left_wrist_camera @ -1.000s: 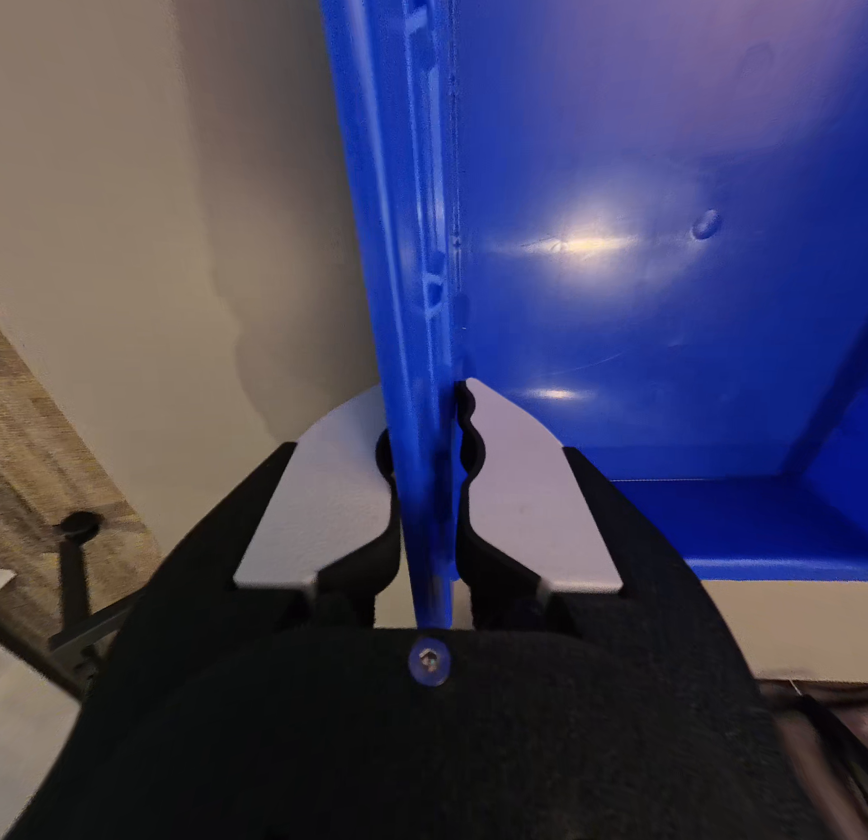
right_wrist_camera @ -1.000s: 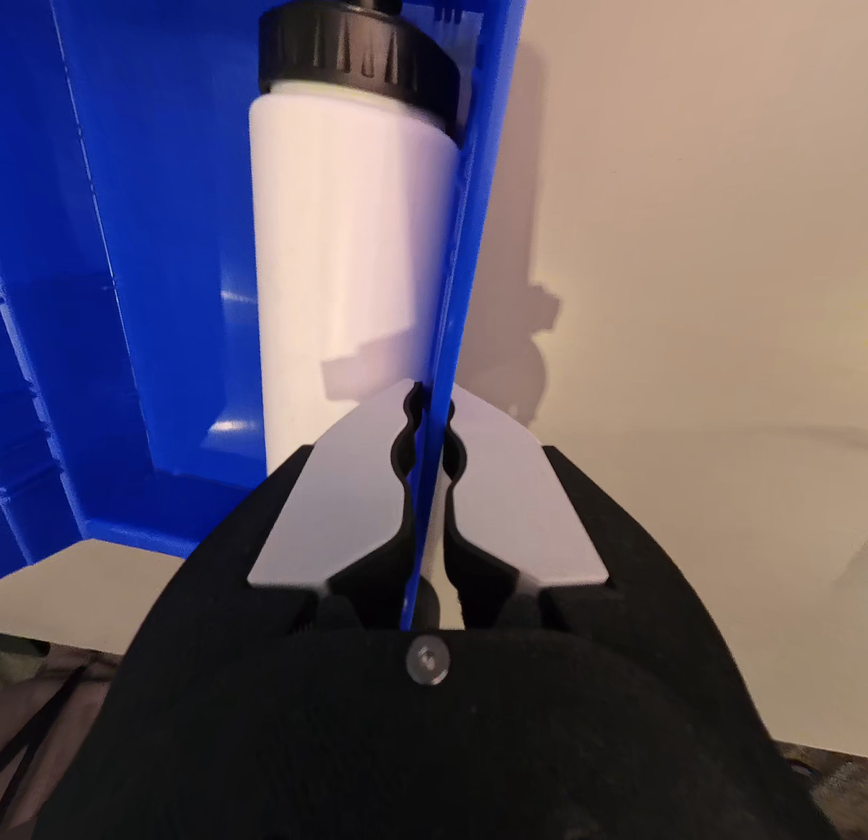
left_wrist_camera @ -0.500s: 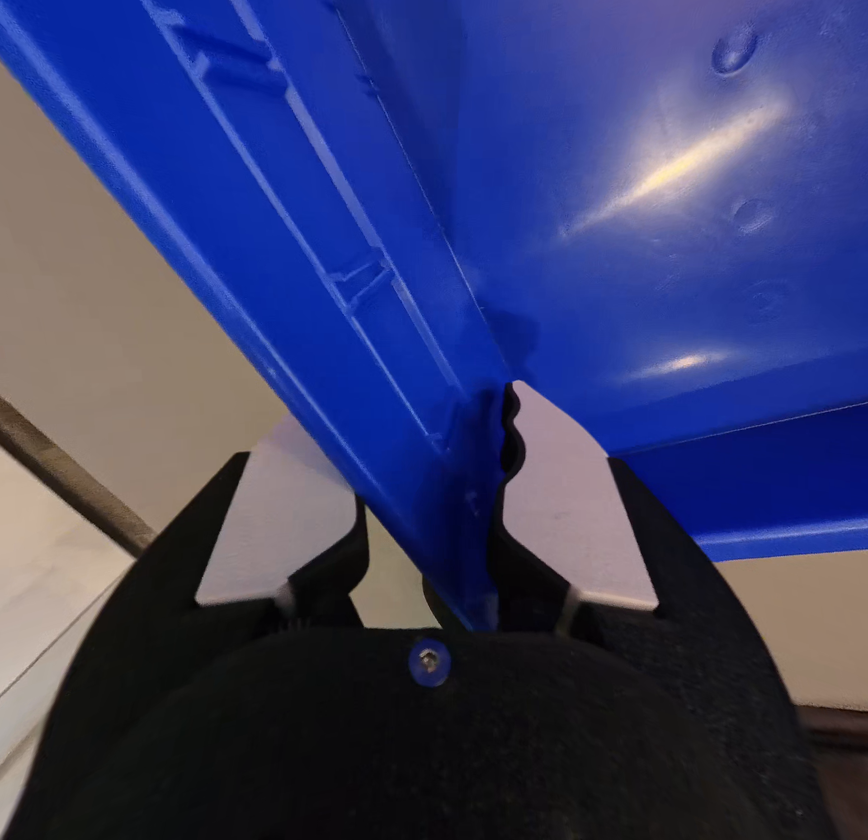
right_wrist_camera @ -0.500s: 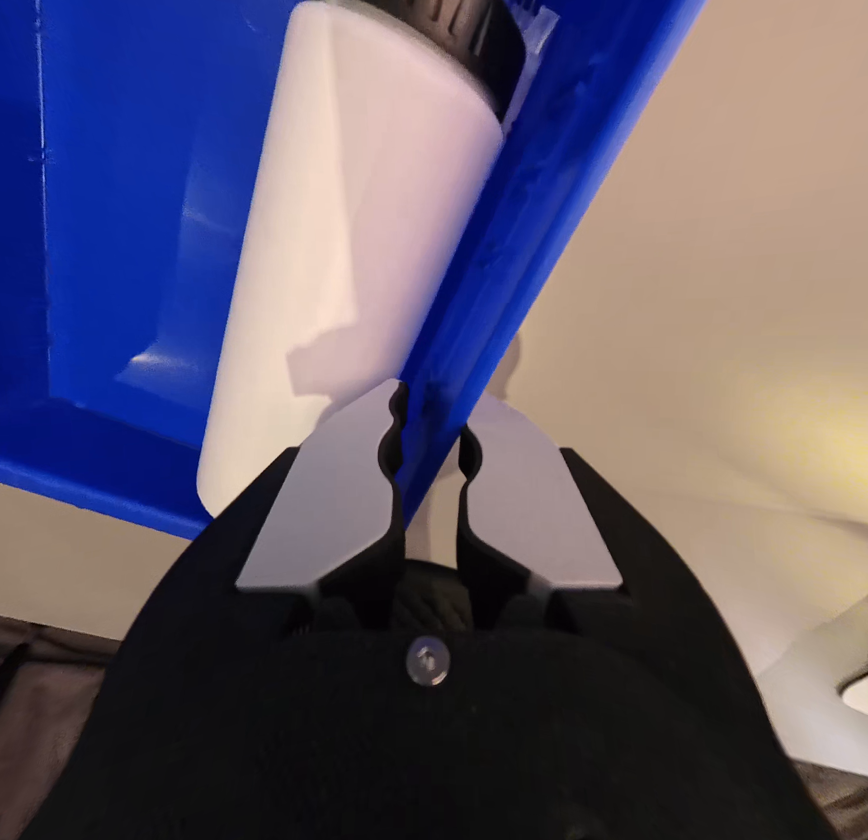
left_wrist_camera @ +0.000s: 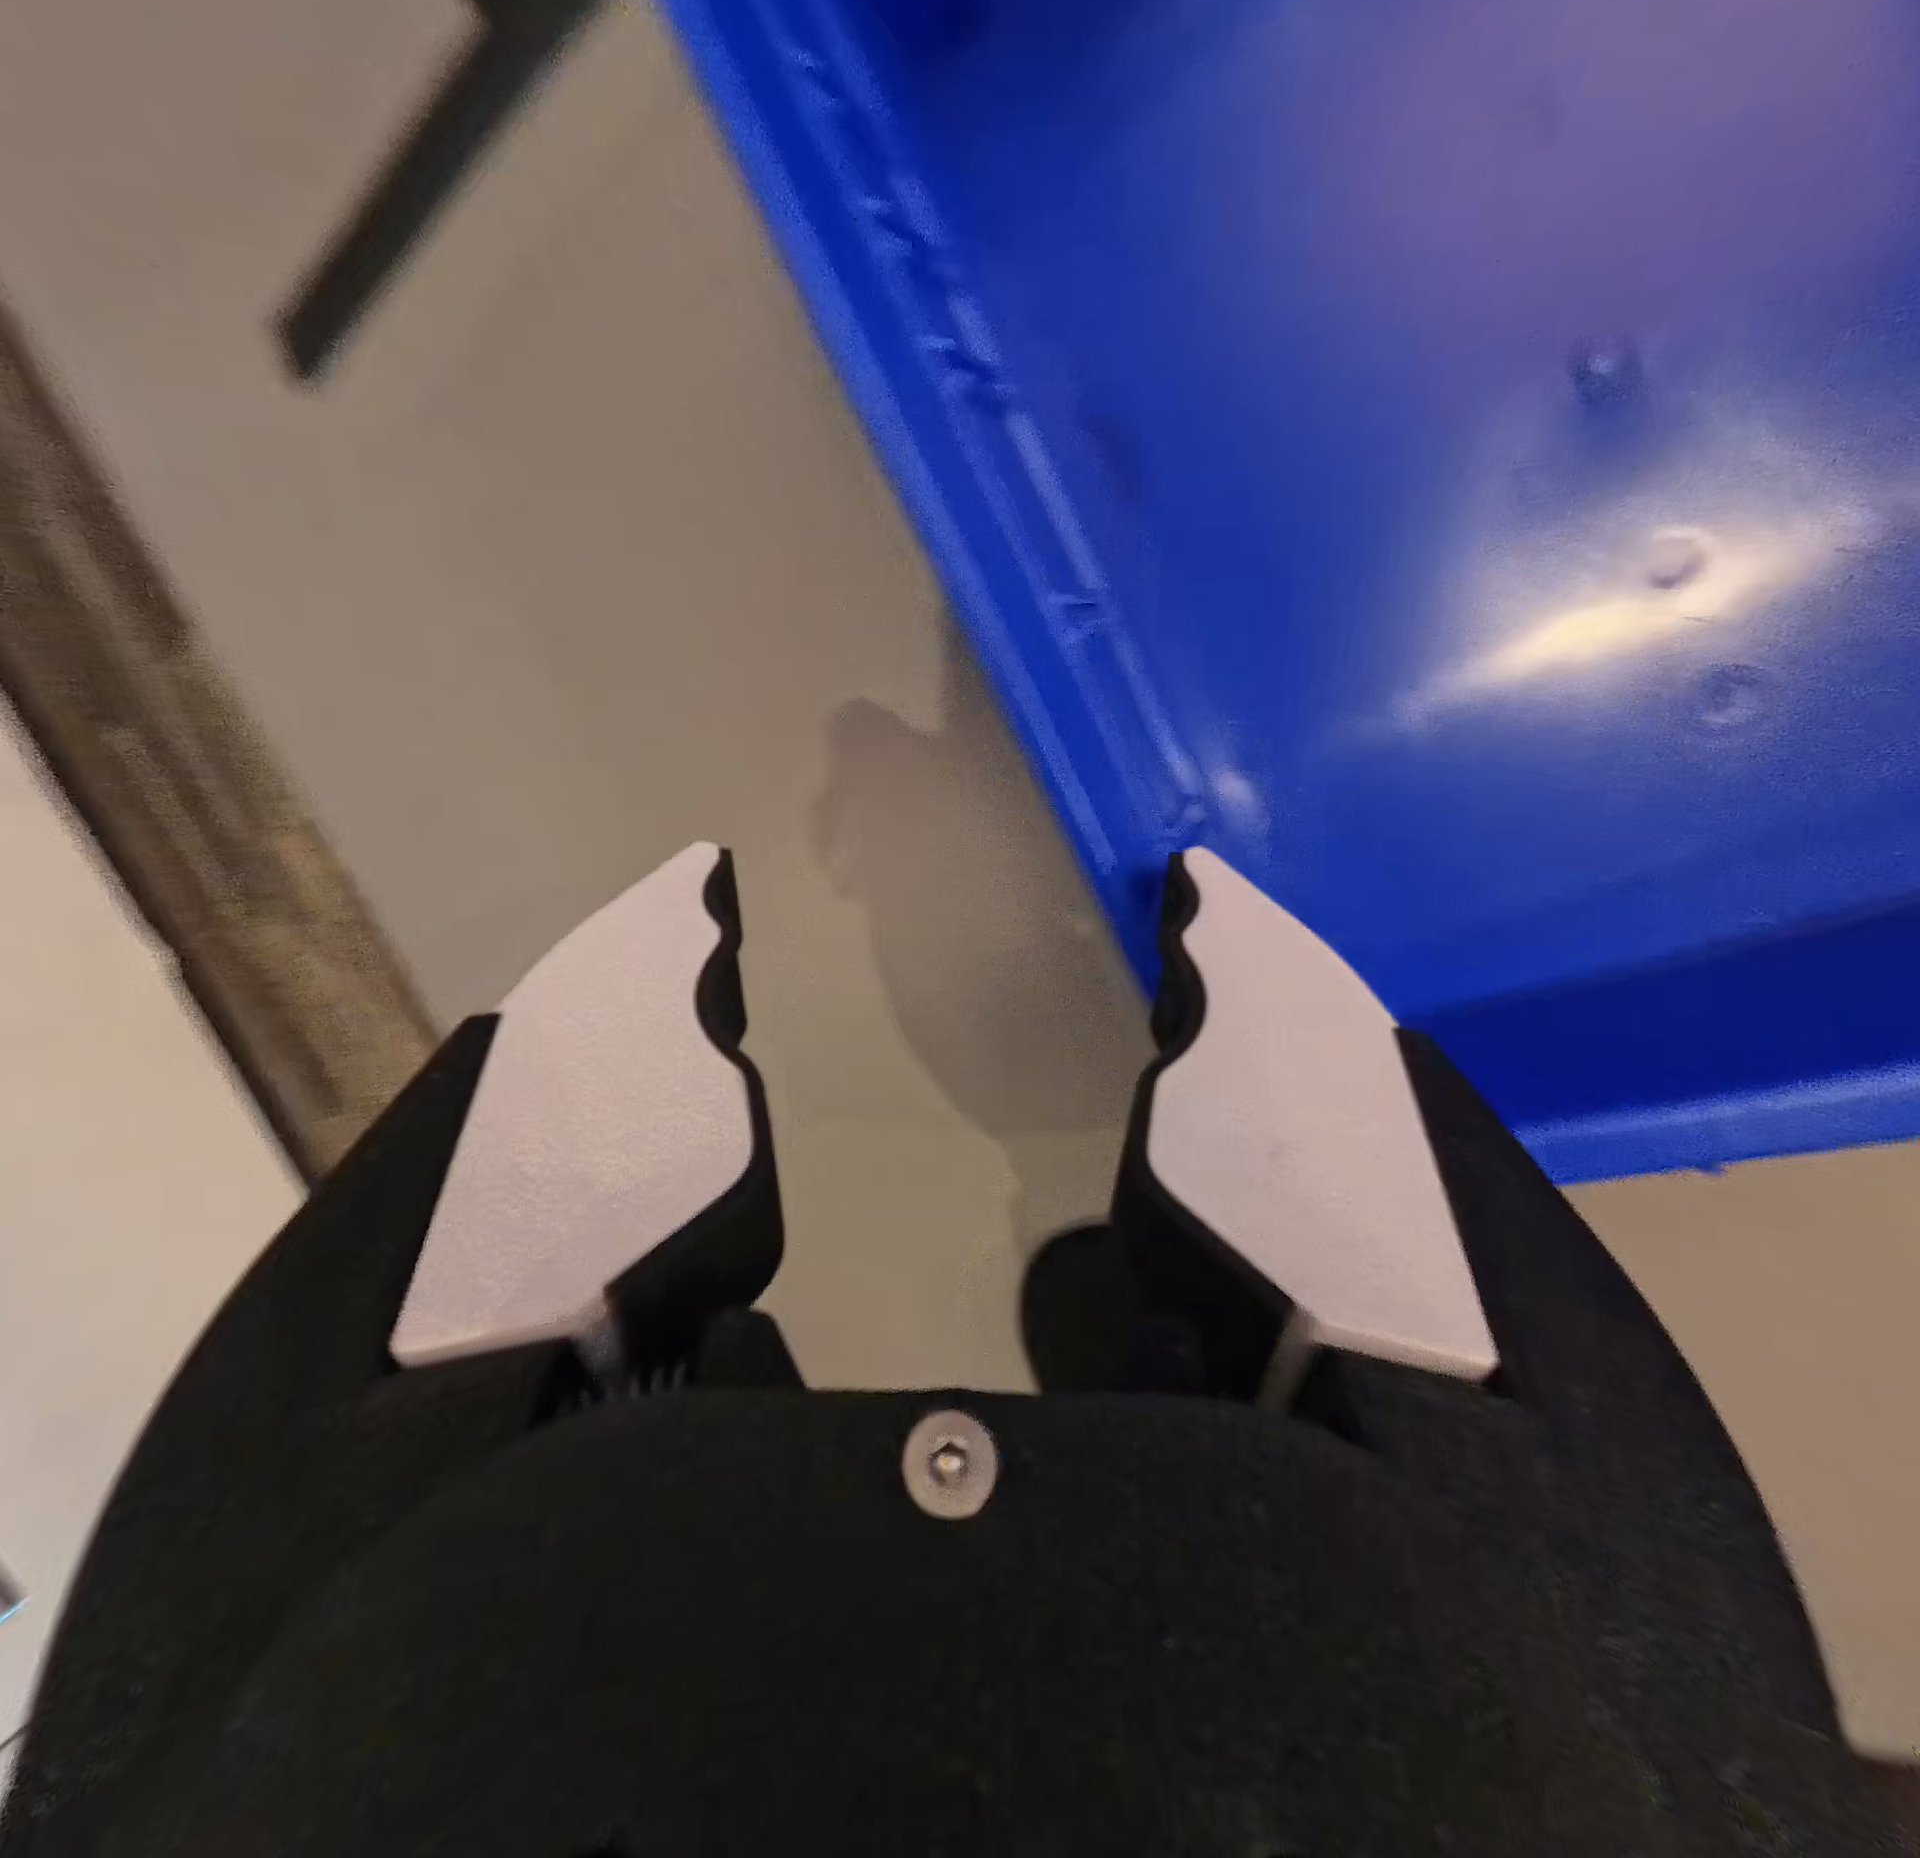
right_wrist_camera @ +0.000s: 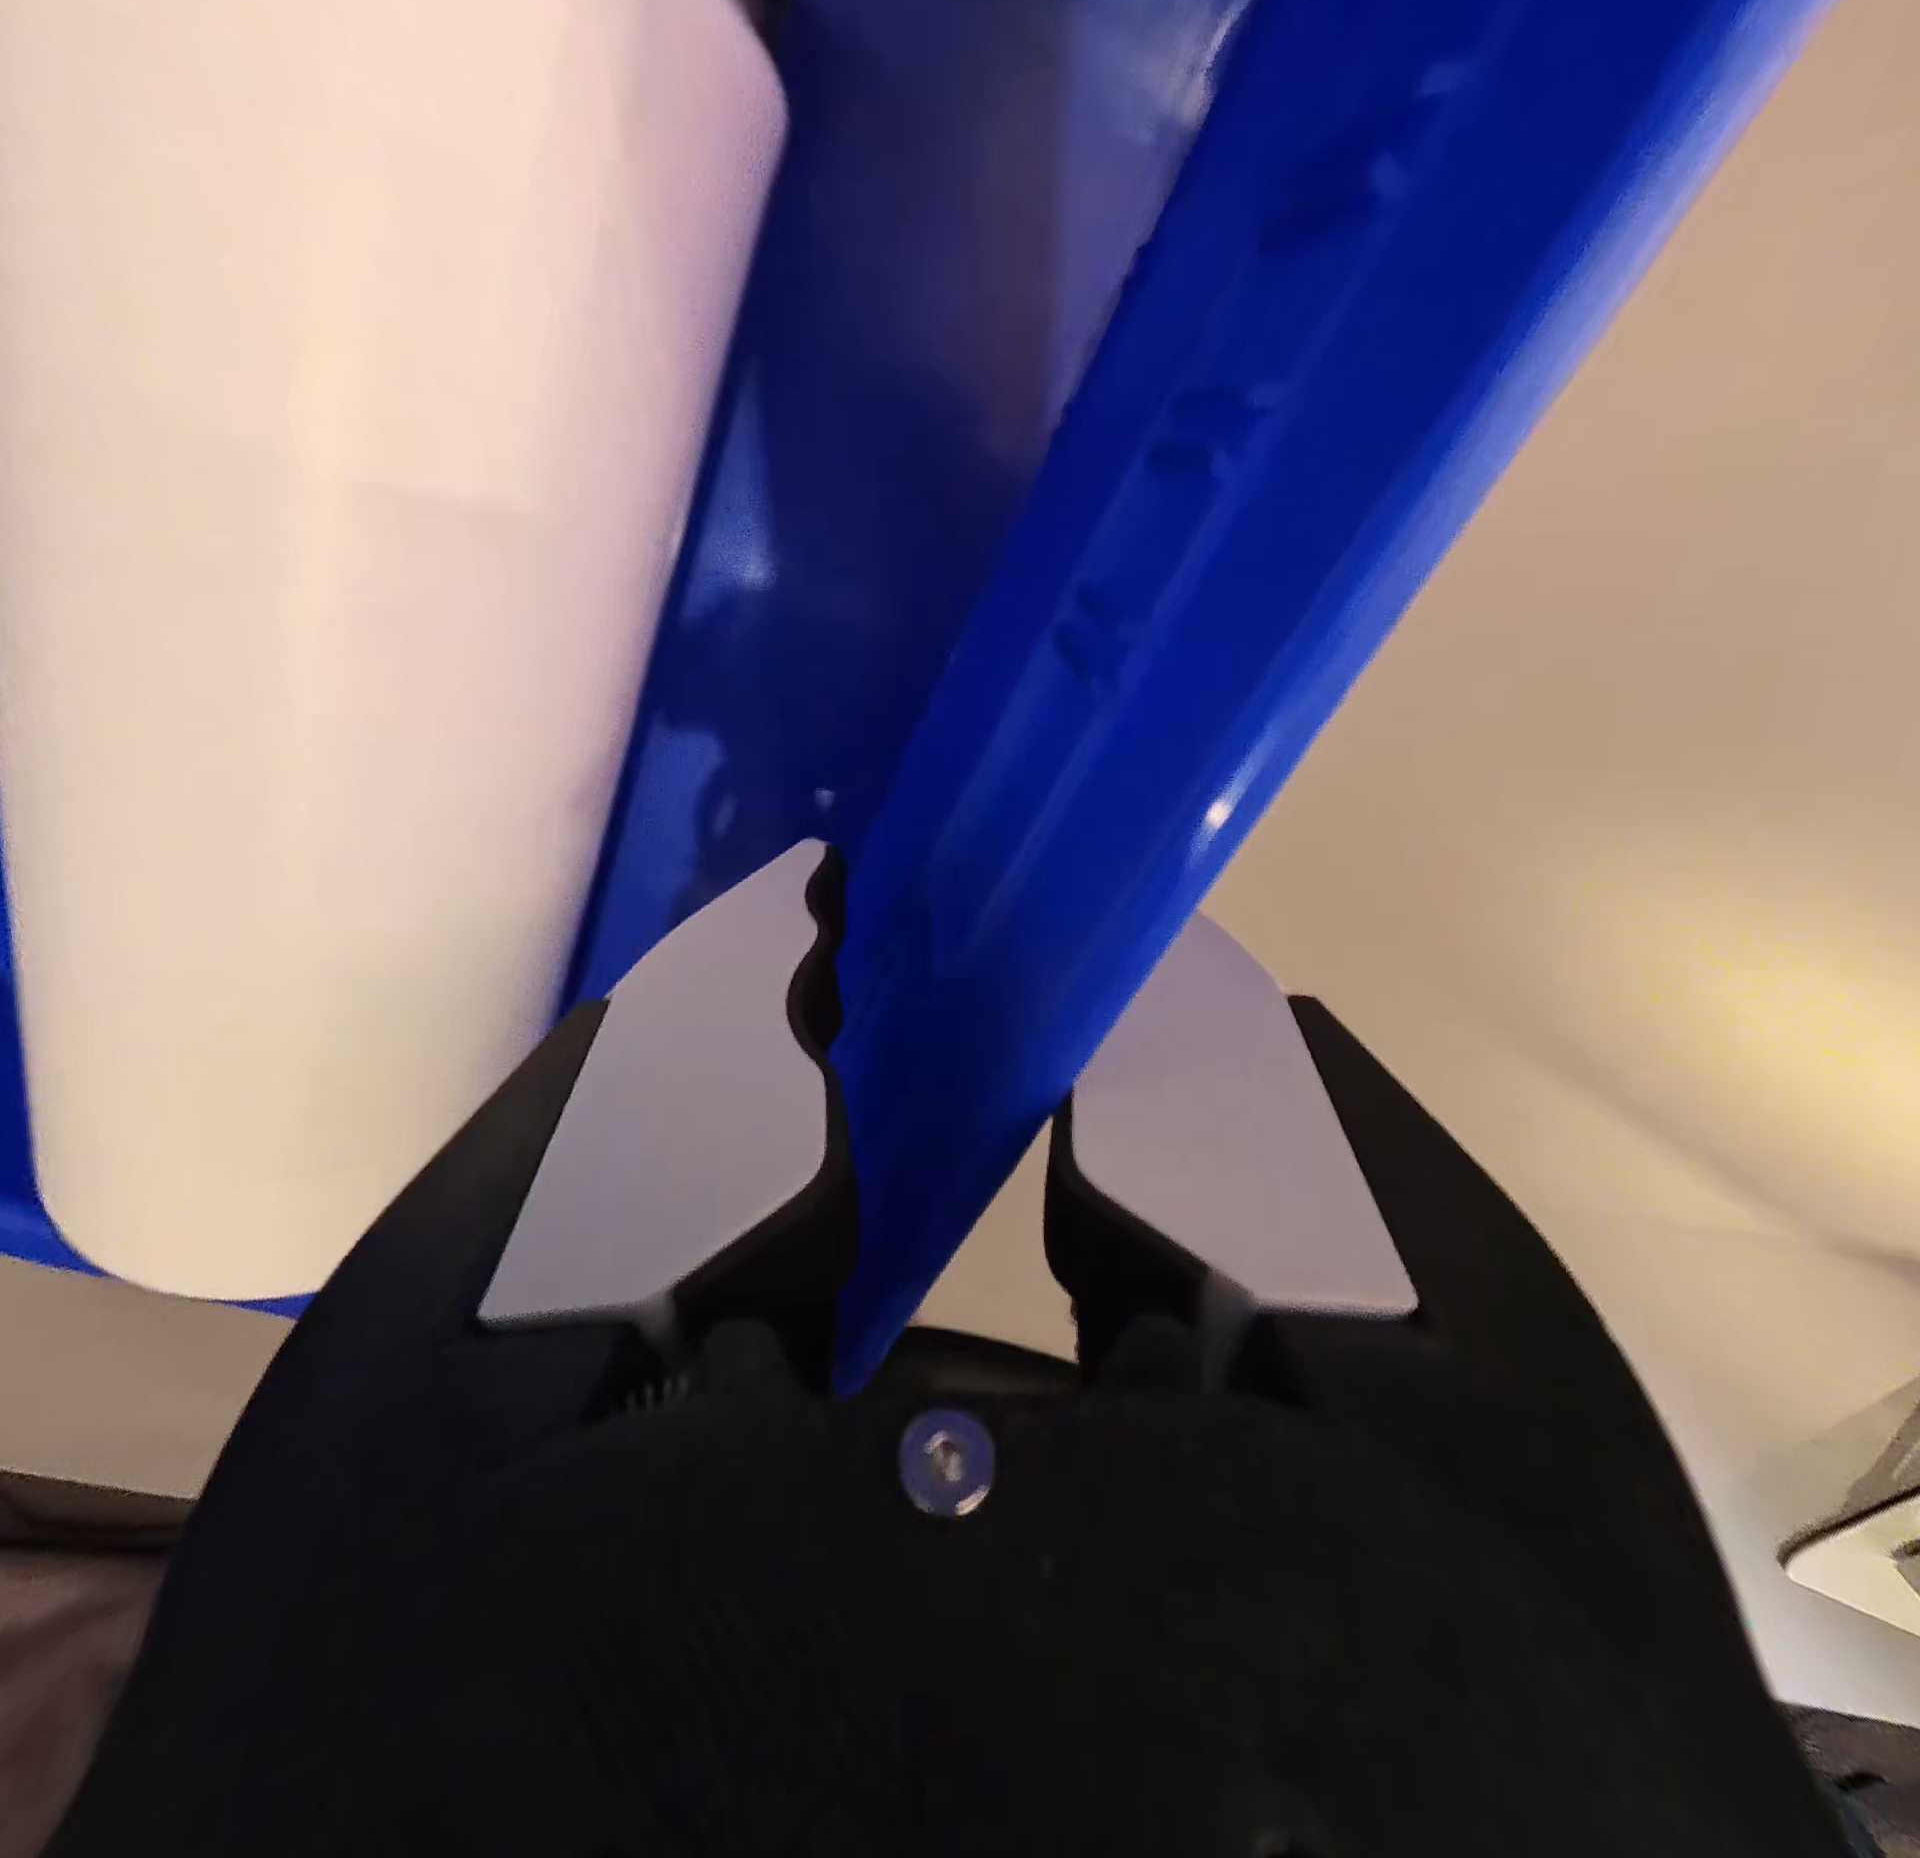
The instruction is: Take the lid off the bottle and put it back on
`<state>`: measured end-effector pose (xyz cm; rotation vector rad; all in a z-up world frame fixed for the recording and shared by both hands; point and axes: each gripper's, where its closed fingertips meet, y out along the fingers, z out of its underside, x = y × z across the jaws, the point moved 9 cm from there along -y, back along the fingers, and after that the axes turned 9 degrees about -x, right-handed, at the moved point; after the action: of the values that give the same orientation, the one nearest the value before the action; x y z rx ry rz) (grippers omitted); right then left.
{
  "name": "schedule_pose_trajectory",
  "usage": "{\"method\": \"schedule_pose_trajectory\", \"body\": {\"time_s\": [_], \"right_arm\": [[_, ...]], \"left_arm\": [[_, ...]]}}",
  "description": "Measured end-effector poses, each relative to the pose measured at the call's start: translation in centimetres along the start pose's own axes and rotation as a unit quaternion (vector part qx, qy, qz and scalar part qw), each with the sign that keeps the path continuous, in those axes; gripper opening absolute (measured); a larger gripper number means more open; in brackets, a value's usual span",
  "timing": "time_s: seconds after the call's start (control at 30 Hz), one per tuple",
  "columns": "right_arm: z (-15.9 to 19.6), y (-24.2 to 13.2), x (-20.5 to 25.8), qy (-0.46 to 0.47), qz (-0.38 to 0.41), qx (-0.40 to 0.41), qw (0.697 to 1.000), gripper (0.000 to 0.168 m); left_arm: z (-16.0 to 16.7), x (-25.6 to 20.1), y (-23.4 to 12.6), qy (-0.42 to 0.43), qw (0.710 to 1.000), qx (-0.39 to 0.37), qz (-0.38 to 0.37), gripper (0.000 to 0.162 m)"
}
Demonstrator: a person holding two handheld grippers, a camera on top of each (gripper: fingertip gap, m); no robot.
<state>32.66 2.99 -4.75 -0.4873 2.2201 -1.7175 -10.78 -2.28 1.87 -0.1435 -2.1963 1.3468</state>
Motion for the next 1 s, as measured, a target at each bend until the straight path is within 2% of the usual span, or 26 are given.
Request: {"method": "schedule_pose_trajectory", "body": {"time_s": [0.03, 0.13, 0.27, 0.5, 0.6, 0.67, 0.77, 1.0], "right_arm": [[0.0, 0.1, -0.1, 0.006, -0.002, 0.003, 1.000, 0.042], [-0.6, 0.8, -0.4, 0.026, -0.016, 0.030, 0.999, 0.042], [-1.8, 1.5, -0.8, 0.032, 0.005, 0.074, 0.997, 0.035], [-2.8, 2.0, -0.9, 0.051, -0.003, 0.132, 0.990, 0.029], [-2.8, 2.1, -1.1, 0.079, -0.062, 0.131, 0.986, 0.015], [-2.5, 2.2, -1.8, 0.097, -0.109, 0.124, 0.982, 0.007], [-1.6, 1.8, -3.1, 0.105, -0.096, 0.131, 0.981, 0.006], [1.2, -1.0, -6.1, 0.113, -0.060, 0.134, 0.983, 0.006]], "left_arm": [[0.1, 0.4, -0.7, 0.000, 1.000, -0.012, -0.023, 0.085], [0.6, 0.5, -1.6, -0.008, 1.000, -0.015, -0.022, 0.087], [0.7, -0.3, -2.2, 0.017, 0.999, -0.025, 0.020, 0.082], [1.5, 1.0, -4.1, 0.009, 0.997, -0.063, 0.034, 0.079], [2.2, 2.3, -4.6, -0.006, 0.996, -0.077, 0.040, 0.074], [2.6, 3.2, -4.8, -0.023, 0.995, -0.082, 0.046, 0.070], [3.2, 4.3, -4.9, -0.035, 0.995, -0.087, 0.043, 0.070], [4.0, 6.3, -7.2, -0.060, 0.985, -0.159, 0.043, 0.067]]}}
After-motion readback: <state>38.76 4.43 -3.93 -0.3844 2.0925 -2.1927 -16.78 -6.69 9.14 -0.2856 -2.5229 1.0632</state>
